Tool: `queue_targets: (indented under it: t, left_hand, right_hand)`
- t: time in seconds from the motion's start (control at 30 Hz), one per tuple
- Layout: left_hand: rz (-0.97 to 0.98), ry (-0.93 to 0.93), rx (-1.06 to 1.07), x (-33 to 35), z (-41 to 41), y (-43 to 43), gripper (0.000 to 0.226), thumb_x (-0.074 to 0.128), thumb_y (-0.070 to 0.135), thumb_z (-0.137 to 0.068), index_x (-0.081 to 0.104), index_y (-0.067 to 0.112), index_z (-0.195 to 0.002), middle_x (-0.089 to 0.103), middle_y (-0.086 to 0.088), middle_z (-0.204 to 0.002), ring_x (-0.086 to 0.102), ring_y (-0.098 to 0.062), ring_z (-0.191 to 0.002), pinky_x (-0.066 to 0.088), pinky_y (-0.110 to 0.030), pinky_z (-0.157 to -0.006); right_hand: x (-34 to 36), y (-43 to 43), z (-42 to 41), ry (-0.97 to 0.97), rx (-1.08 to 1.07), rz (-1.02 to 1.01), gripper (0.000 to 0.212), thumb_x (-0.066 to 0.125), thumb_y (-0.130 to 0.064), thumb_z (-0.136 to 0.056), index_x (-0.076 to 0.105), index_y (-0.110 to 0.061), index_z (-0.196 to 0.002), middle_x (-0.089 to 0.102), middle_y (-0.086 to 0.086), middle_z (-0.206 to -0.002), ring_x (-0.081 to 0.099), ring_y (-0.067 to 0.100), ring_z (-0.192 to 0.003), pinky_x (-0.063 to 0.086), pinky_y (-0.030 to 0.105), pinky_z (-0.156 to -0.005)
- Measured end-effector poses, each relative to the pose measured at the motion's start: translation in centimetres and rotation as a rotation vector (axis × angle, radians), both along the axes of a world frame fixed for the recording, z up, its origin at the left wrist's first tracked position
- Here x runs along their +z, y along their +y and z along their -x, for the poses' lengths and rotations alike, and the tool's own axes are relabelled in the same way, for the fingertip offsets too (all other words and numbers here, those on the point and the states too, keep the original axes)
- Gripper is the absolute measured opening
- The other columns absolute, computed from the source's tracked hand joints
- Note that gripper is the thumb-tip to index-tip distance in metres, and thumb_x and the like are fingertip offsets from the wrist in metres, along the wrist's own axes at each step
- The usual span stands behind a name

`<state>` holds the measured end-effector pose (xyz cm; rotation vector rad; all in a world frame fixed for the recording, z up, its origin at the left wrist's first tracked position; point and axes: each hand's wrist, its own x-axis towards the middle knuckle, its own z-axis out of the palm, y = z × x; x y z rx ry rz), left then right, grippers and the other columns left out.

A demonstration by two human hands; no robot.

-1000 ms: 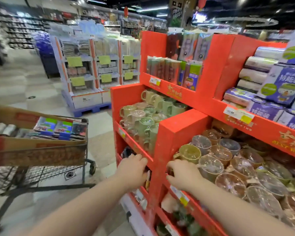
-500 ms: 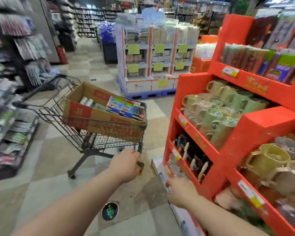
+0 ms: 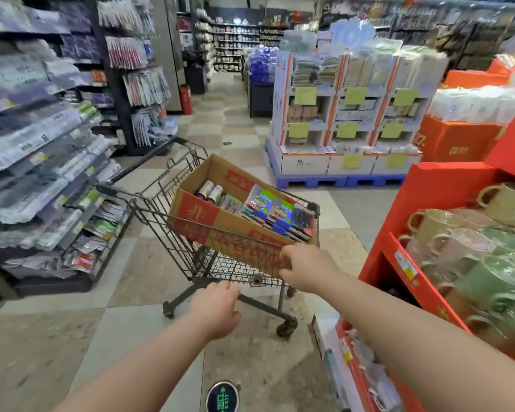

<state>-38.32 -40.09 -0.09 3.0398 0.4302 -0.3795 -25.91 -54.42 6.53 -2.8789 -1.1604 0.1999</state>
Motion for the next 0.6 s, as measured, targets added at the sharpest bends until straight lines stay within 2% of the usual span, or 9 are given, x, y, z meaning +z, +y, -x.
queue_targets:
  t: [0.1,0.23,0.33,0.5,0.6]
  left_hand:
    - [0.02,0.01,0.043,-0.1,-2.9,2.1,0.037,0.045,0.036,-0.094,0.046,0.02,-0.127,0.047,-0.003,-0.129,0.046,-0.024,-0.122,0.043,-0.038,-0.097]
    - [0.015,-0.008,0.091,-0.2,-6.3,4.6,0.034,0.045,0.036,-0.094,0.048,0.02,-0.124,0.05,-0.002,-0.125,0.049,-0.024,-0.119,0.044,-0.037,-0.094]
    - [0.022,-0.012,0.113,-0.2,-8.1,6.2,0.032,0.045,0.035,-0.093,0.051,0.02,-0.121,0.052,-0.001,-0.12,0.051,-0.023,-0.115,0.045,-0.037,-0.09]
    - [0.003,-0.015,0.125,0.1,-11.5,9.9,0.035,0.047,0.038,-0.092,0.05,0.018,-0.121,0.051,-0.004,-0.123,0.05,-0.026,-0.118,0.045,-0.039,-0.092]
    - [0.001,-0.039,0.105,0.4,-14.3,12.8,0.036,0.047,0.037,-0.092,0.049,0.018,-0.122,0.051,-0.004,-0.12,0.051,-0.026,-0.117,0.045,-0.04,-0.093]
  right_hand:
    - [1.1,2.9,-4.3,-0.021,0.041,-0.013,0.034,0.05,-0.038,-0.09,0.055,-0.024,-0.122,0.061,0.001,-0.119,0.058,0.025,-0.107,0.047,0.035,-0.084]
    - [0.8,6.0,-8.8,0.001,0.072,0.002,0.033,0.051,-0.038,-0.091,0.055,-0.024,-0.121,0.06,0.001,-0.119,0.056,0.026,-0.111,0.045,0.037,-0.089]
    - [-0.5,7.7,-10.7,0.037,0.082,0.023,0.033,0.051,-0.038,-0.091,0.055,-0.025,-0.121,0.06,0.0,-0.119,0.057,0.026,-0.11,0.046,0.037,-0.087]
    - [-3.6,10.2,-12.8,0.109,0.101,0.07,0.033,0.051,-0.038,-0.091,0.056,-0.026,-0.122,0.061,0.0,-0.116,0.06,0.023,-0.103,0.05,0.033,-0.082]
    - [-5.6,11.8,-13.9,0.138,0.093,0.092,0.034,0.051,-0.038,-0.092,0.054,-0.027,-0.123,0.06,-0.001,-0.116,0.059,0.021,-0.104,0.046,0.03,-0.08]
